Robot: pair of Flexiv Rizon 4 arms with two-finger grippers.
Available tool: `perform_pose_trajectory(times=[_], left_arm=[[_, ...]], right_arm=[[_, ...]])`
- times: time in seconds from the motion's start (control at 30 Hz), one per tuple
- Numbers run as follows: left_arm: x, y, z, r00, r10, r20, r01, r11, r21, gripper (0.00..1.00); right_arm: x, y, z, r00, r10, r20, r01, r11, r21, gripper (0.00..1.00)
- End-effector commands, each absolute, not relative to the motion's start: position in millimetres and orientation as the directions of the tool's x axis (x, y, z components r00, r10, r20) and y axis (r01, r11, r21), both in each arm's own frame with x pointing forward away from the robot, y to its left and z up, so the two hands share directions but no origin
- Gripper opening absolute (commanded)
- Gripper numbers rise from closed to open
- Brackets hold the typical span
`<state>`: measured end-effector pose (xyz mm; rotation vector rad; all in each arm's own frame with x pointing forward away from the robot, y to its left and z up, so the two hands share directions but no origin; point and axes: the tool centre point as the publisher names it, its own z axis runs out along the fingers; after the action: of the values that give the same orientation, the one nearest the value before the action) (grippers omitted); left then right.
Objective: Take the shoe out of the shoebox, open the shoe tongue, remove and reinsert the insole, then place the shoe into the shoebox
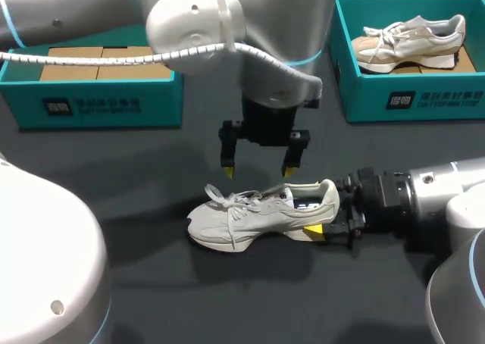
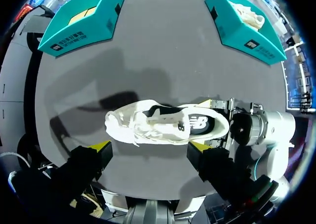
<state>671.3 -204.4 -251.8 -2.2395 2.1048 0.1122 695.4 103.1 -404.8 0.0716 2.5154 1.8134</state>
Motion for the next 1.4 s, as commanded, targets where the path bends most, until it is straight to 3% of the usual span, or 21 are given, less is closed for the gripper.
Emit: perform_pose_trajectory(times=[0.03, 0.9, 1.4], left_arm=[[674, -237, -272, 0.074, -0.980, -0.184, -0.997, -0.076, 0.004, 1.00], [680, -273, -336, 0.137, -0.901, -0.411, -0.979, -0.187, 0.084, 0.98], [673, -246, -342, 0.163, -0.849, -0.503, -0.968, -0.236, 0.084, 0.80]], right_arm=[[695, 104, -406, -0.998, 0.060, -0.005, 0.015, 0.319, 0.948, 0.00], [695, 104, -406, -0.998, 0.060, -0.005, 0.015, 0.319, 0.948, 0.00], [695, 104, -406, -0.998, 0.060, -0.005, 0.015, 0.319, 0.948, 0.00]])
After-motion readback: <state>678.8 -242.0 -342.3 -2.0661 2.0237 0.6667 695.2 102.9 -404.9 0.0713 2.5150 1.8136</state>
